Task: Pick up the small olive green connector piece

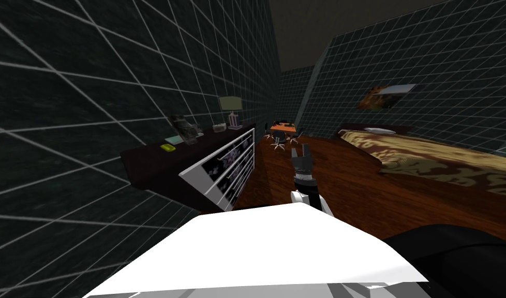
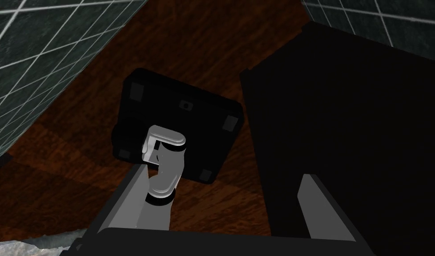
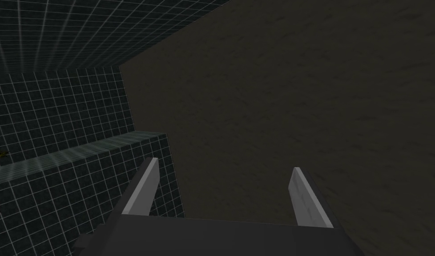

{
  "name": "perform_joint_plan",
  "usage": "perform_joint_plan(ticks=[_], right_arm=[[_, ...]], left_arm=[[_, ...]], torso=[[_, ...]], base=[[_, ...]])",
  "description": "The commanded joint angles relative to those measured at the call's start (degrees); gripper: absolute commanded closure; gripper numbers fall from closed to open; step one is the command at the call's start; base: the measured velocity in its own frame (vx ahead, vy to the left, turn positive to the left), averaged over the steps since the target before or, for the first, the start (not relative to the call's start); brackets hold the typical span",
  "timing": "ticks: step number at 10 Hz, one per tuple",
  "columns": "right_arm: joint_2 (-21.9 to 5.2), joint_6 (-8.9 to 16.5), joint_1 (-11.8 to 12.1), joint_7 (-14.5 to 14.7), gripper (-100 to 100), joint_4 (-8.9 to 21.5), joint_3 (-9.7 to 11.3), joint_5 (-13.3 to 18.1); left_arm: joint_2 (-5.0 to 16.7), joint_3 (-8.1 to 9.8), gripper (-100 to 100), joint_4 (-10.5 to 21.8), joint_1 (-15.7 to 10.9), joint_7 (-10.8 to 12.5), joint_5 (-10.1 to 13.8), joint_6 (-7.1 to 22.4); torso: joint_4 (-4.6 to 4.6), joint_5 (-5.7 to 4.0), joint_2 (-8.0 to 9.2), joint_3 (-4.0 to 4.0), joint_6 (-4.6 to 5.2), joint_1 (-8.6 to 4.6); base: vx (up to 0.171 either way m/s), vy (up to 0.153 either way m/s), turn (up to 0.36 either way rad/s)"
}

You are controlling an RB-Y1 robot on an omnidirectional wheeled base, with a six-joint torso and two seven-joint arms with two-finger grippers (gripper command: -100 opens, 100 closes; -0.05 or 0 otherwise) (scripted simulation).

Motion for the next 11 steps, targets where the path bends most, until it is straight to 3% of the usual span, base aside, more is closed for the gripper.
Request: perform_joint_plan(ticks=[1, 2, 3, 4, 5, 7, 8, 10, 11], right_arm=[[0.0, 0.0, 0.0, 0.0, 0, 0.0, 0.0, 0.0], [0.0, 0.0, 0.0, 0.0, 0, 0.0, 0.0, 0.0], [0.0, 0.0, 0.0, 0.0, 0, 0.0, 0.0, 0.0], [0.0, 0.0, 0.0, 0.0, 0, 0.0, 0.0, 0.0], [0.0, 0.0, 0.0, 0.0, 0, 0.0, 0.0, 0.0], [0.0, 0.0, 0.0, 0.0, 0, 0.0, 0.0, 0.0], [0.0, 0.0, 0.0, 0.0, 0, 0.0, 0.0, 0.0], [0.0, 0.0, 0.0, 0.0, 0, 0.0, 0.0, 0.0], [0.0, 0.0, 0.0, 0.0, 0, 0.0, 0.0, 0.0]], left_arm=[[2.9, -2.11, -100, -1.2, 0.1, -2.5, 2.6, 0.0], [4.3, -2.11, -100, -1.2, 0.1, -2.5, 2.6, 0.0], [6.4, -2.24, -100, 1.5, 1.1, -5.3, 3.8, -2.0], [7.2, -2.24, -100, 1.7, 1.1, -5.4, 3.8, -2.0], [9.1, -2.22, -100, 4.0, 2.1, -8.1, 5.1, -3.9], [9.8, -2.22, -100, 4.3, 2.1, -8.1, 5.1, -3.9], [11.9, -2.05, -100, 6.4, 3.1, -10.6, 6.3, -5.7], [11.9, -2.05, -100, 6.5, 3.1, -10.6, 6.3, -5.7], [13.5, -1.76, -100, 8.2, 4.2, -12.9, 7.4, -7.5]], torso=[[0.00, 0.00, 0.00, 0.00, 0.00, 0.00], [0.00, 0.00, -0.02, -0.01, -0.06, -0.01], [0.03, 0.02, 0.07, 0.04, -0.10, 0.02], [0.00, 0.00, -0.03, -0.02, -0.03, 0.00], [-0.01, 0.01, -0.05, -0.03, -0.04, -0.02], [-0.03, 0.00, -0.15, -0.09, -0.08, -0.09], [0.01, 0.02, -0.01, -0.01, -0.11, -0.02], [-0.02, 0.01, -0.10, -0.06, -0.08, -0.05], [0.02, 0.03, 0.03, 0.02, -0.12, -0.01]], base=[[0.046, -0.004, -0.135], [0.022, 0.004, 0.016], [0.060, -0.006, -0.130], [0.054, -0.007, -0.185], [0.075, -0.031, -0.262], [0.060, -0.011, -0.037], [0.065, -0.024, -0.206], [0.053, -0.005, -0.066], [0.051, -0.021, -0.194]])
